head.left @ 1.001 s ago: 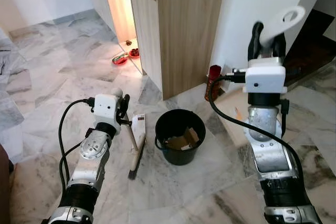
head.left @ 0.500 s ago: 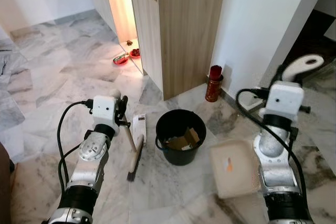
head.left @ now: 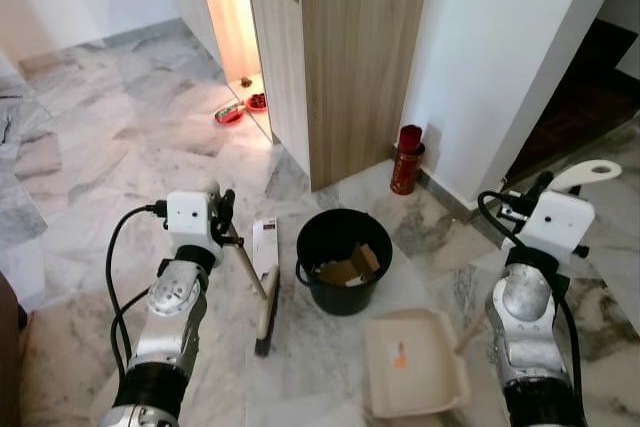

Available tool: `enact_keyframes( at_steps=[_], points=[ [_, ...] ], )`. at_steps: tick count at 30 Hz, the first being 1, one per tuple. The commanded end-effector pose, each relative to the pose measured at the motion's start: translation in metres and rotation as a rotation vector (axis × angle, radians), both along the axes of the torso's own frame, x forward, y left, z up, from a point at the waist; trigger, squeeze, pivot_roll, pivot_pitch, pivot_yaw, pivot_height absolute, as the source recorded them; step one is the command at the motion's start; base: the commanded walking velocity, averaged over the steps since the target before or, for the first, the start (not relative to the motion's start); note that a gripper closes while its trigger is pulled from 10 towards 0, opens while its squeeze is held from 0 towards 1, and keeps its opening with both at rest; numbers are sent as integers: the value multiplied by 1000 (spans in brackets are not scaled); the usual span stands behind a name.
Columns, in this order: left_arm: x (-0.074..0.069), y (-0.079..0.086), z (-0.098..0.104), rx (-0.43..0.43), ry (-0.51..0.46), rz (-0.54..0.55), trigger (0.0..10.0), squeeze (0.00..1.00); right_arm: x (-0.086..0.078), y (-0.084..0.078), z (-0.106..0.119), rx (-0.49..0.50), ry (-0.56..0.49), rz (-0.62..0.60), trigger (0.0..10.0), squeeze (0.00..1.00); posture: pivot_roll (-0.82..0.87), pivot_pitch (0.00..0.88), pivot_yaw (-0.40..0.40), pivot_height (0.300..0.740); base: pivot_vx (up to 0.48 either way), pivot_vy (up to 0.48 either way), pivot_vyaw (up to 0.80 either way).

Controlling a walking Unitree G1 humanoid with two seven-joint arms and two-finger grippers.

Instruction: Sweep floor

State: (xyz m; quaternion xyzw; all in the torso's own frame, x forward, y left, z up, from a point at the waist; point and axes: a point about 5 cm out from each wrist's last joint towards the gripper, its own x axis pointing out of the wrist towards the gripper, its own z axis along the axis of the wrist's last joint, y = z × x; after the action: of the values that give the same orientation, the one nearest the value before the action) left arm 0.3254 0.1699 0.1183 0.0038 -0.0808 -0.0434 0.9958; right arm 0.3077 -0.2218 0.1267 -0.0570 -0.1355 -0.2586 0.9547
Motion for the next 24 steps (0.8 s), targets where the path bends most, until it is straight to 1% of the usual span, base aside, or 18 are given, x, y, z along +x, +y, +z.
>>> enact_keyframes(
  at_steps=[1, 17, 24],
  points=[
    [1, 2, 5, -2, -23, 6, 10000, 0, 4, 3, 8, 5, -48, 18, 10000, 0, 51, 54, 29, 740, 0, 0, 0],
    [5, -1, 8, -15, -30, -8, 10000, 0, 3, 3, 6, 23, -74, 31, 10000, 0, 46, 20, 31, 740, 0, 0, 0],
    [7, -3, 10, -16, -37, -13, 10000, 0, 3, 4, 6, 33, -78, 34, 10000, 0, 48, 12, 29, 740, 0, 269, 0]
  ],
)
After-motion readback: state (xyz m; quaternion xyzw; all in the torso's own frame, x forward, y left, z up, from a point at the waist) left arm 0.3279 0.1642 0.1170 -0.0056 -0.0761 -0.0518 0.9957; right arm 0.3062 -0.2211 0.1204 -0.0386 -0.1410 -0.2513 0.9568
